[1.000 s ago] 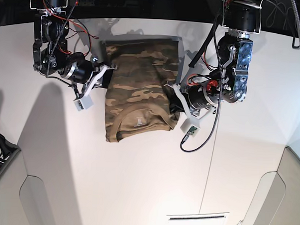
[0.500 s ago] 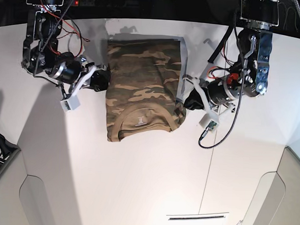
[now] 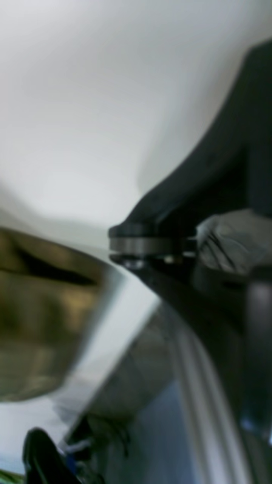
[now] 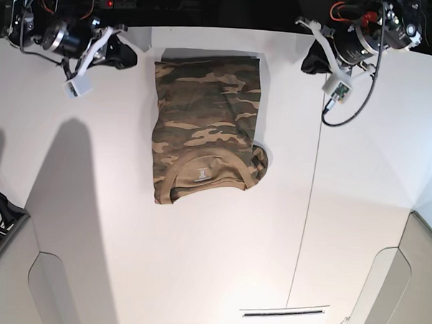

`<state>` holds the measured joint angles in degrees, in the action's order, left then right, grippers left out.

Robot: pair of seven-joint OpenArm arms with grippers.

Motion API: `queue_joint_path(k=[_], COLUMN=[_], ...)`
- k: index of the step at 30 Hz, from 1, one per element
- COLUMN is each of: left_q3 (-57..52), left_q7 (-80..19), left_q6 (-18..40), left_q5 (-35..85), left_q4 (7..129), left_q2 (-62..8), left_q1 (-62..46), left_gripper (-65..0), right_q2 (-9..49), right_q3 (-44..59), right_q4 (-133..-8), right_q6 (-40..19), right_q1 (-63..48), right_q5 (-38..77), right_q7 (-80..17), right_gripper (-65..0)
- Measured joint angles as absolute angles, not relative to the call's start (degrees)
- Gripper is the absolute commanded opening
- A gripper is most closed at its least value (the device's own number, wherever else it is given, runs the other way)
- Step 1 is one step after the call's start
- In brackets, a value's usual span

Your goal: Fold the T-shirt properly

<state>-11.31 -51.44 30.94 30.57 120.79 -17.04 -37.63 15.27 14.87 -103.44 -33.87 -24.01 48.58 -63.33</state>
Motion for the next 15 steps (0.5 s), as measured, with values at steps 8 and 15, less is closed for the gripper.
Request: queue_joint_path(k=[8,15], left_q3=[-11.3,-10.4], left_q7=[-52.0,-49.3], left_q6=[31.0,30.9], left_q5=[30.5,26.9], left_q4=[120.2,104.1], left_q2=[-17.0,-17.1], left_q1=[-53.1,-55.2], left_gripper=[-61.1,-61.1], right_q2=[17.7,25.3], right_q3=[14.8,7.7], right_q4=[-103.5,-99.6], right_q6=[-34.1,-34.1], right_q1=[-35.4,-39.8], right_q5=[50.9,51.0], right_q7=[-65.0,-64.6], right_gripper=[-65.0,-65.0])
